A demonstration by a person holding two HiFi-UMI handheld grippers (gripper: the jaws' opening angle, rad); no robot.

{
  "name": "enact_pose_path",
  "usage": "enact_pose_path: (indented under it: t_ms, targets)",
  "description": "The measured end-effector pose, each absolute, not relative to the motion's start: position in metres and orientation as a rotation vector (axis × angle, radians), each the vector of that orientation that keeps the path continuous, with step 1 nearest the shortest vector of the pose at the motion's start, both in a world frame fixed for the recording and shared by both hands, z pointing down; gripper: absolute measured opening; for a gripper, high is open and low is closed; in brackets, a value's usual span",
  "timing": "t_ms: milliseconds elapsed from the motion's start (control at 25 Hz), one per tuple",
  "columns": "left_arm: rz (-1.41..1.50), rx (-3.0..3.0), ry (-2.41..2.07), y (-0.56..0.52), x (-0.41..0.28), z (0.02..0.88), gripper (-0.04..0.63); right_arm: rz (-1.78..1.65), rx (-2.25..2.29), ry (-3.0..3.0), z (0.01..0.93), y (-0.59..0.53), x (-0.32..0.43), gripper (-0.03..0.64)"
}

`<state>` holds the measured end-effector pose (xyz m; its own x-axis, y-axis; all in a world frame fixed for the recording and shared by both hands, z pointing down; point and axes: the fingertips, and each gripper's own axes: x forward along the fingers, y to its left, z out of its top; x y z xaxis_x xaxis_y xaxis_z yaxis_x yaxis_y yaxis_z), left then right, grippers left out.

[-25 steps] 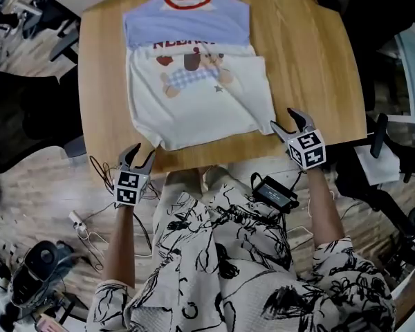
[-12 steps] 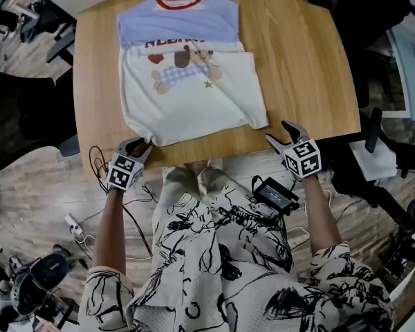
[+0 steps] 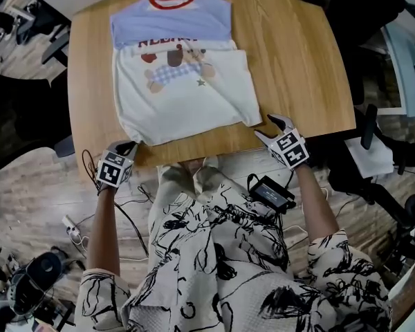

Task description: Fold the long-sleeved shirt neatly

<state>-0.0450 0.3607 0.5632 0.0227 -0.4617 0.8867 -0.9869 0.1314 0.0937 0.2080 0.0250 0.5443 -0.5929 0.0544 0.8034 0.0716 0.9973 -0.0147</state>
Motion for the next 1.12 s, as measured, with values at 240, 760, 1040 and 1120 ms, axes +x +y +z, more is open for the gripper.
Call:
enact_pose_path:
  t_ms: [240,760,1040,1120]
  targets:
    - [0.829,1.395,-1.587,0.390,-0.054,0.564,0.026,-0.103,-0.209,-2.135,0.564,0.021,0.202,0.166]
    - [0.845,1.438,-1.714,0.419,-0.066,0.528,0.021,0.093,-0.116,-2.211,0.531,0.016,0.220,0.029]
    - [0.707,1.396,-1.761,0.449,-0.031,0.527,0.021,0.184,-0.110,-2.181,0.538,0.046,0.261,0.028]
    - [0.688,1.369,-1.766,0.455,-0.023,0.536,0.020,0.211,-0.097,-2.176,0.544,0.051,0.271,0.028]
